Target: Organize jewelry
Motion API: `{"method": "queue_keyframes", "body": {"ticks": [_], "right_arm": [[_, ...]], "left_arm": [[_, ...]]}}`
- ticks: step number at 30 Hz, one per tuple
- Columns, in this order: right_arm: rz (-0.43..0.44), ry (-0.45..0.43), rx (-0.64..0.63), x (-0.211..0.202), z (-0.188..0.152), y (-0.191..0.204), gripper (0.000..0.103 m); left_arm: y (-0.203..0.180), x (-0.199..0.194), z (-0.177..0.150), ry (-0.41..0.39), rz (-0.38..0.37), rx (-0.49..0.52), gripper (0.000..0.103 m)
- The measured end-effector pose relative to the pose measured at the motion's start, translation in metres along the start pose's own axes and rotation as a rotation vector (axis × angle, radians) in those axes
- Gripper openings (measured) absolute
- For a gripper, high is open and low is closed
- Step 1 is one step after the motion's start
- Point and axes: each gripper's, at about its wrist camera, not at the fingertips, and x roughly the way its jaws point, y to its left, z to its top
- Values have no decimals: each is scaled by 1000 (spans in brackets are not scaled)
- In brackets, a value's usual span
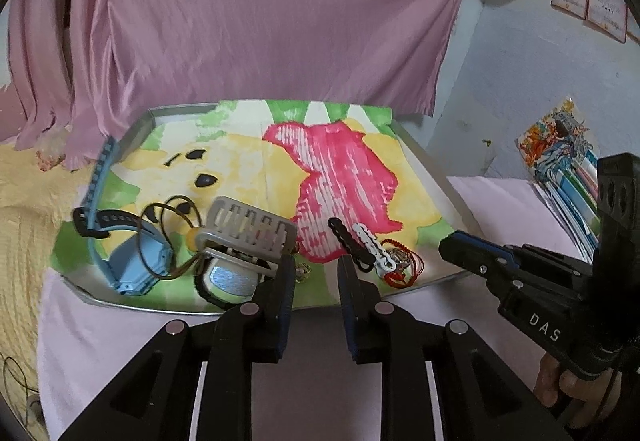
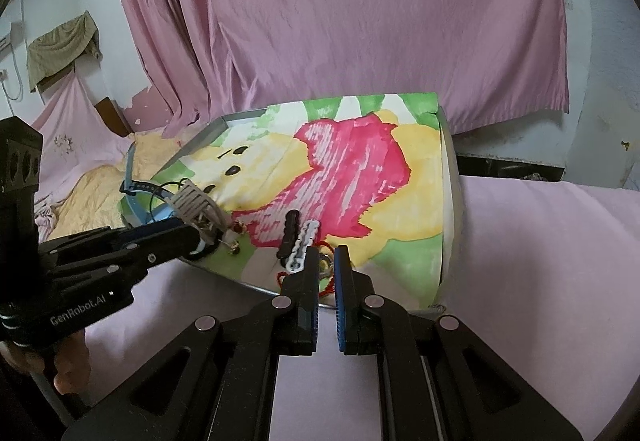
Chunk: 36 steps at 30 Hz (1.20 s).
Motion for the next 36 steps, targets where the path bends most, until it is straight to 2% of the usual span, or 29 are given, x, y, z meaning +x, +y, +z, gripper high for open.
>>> {"method": "queue_keyframes", "body": {"ticks": [2, 4, 6, 8, 13, 17, 21, 25, 27, 30, 32, 34, 36], "right_arm": [[-5, -10, -4, -5, -2, 4, 8], [-7, -22, -4, -9, -3, 7, 13], [-12, -41, -8, -15, -5, 11, 31], [-16, -62, -13, -23, -7, 15, 37], [-26, -112, -28, -43, -11, 27, 37], [-29, -143, -38, -58, -17, 36, 42], [-26, -178, -41, -74, -23, 45, 45], [-21, -220, -42, -88, -30, 52, 53], [-19, -243, -43, -97, -35, 56, 57], [-14, -272, -39, -110, -44, 61, 64], [-13, -286, -39, -118, -49, 64, 68], [-6, -299, -34, -124, -54, 66, 72], [-3, -317, -28, -132, -61, 67, 73]], "left_arm": [[1, -8, 0, -25, 7, -4, 20], [2, -15, -1, -45, 11, -7, 20], [3, -22, -3, -61, 19, -7, 20], [4, -29, -5, -75, 25, -7, 20], [9, -47, -13, -105, 35, -16, 23], [17, -65, -20, -149, 40, -39, 43], [23, -84, -29, -188, 57, -49, 45], [31, -102, -39, -232, 74, -60, 57], [33, -109, -43, -247, 82, -63, 59], [36, -120, -52, -271, 94, -66, 68], [39, -128, -58, -293, 100, -72, 82], [41, -137, -65, -315, 109, -79, 90], [42, -144, -72, -336, 115, -79, 92]]}}
